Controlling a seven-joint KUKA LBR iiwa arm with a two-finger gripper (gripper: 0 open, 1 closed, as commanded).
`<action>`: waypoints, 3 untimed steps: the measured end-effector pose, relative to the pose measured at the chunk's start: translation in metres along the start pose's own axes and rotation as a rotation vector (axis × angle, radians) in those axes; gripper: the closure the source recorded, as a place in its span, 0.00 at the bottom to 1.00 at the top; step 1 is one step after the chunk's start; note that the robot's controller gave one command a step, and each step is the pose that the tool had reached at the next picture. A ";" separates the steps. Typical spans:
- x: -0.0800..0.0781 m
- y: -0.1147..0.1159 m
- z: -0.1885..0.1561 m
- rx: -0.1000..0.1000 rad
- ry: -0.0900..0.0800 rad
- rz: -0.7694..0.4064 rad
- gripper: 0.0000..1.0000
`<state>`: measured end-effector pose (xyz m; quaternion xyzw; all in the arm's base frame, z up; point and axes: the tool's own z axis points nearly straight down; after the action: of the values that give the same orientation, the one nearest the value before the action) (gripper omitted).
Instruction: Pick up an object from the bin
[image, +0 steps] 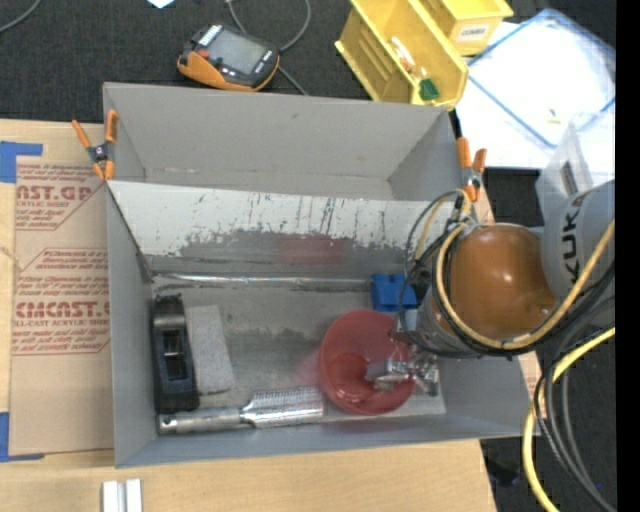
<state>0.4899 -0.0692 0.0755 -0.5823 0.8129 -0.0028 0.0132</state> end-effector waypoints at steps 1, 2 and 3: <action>-0.001 0.003 -0.032 -0.011 0.002 -0.001 1.00; 0.000 0.002 -0.059 -0.010 0.005 0.000 1.00; -0.001 0.002 -0.083 -0.013 0.004 0.001 1.00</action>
Offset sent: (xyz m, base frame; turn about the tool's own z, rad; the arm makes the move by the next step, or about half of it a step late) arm -0.0033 0.0008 0.0349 -0.0005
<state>0.4861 -0.0685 0.1588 -0.5820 0.8132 0.0013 0.0079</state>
